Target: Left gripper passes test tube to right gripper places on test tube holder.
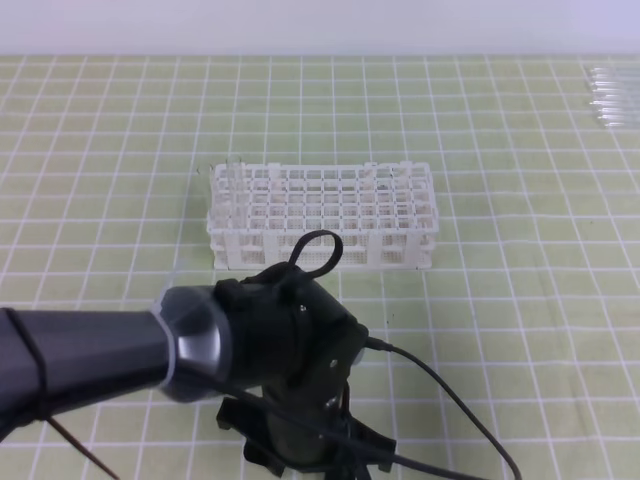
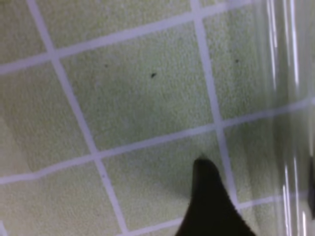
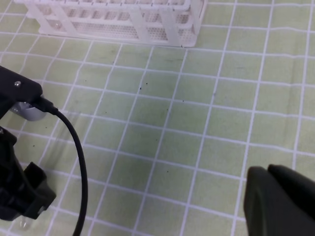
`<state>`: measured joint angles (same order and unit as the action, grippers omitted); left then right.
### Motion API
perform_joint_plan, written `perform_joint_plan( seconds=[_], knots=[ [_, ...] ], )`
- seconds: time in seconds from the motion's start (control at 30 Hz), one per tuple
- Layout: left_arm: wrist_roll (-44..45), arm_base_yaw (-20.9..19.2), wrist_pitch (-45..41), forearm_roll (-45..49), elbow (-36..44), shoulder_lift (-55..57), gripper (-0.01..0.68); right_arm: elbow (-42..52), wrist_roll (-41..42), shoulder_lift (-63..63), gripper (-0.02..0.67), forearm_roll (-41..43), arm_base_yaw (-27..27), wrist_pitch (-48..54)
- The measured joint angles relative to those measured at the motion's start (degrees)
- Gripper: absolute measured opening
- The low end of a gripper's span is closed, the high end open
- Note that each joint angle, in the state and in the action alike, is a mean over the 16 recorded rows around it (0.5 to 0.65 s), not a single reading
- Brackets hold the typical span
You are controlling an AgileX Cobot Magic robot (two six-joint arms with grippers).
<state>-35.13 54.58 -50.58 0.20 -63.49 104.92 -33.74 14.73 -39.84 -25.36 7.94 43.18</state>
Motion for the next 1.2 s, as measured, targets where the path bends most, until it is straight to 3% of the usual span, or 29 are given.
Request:
perform_joint_plan(
  seconds=[0.4,0.6,1.2],
  knots=[
    [2.2,0.0,-0.5,0.8,0.0,0.1,0.159,0.0,0.1,0.0,-0.016,0.2,0.0,0.0],
    [3.4,0.0,-1.5,1.8,0.0,-0.1,0.100,0.0,0.1,0.0,-0.016,0.4,0.0,0.0],
    [3.5,0.0,-4.2,5.1,0.1,-4.2,0.056,0.0,0.1,0.0,-0.016,0.9,0.0,0.0]
  ],
)
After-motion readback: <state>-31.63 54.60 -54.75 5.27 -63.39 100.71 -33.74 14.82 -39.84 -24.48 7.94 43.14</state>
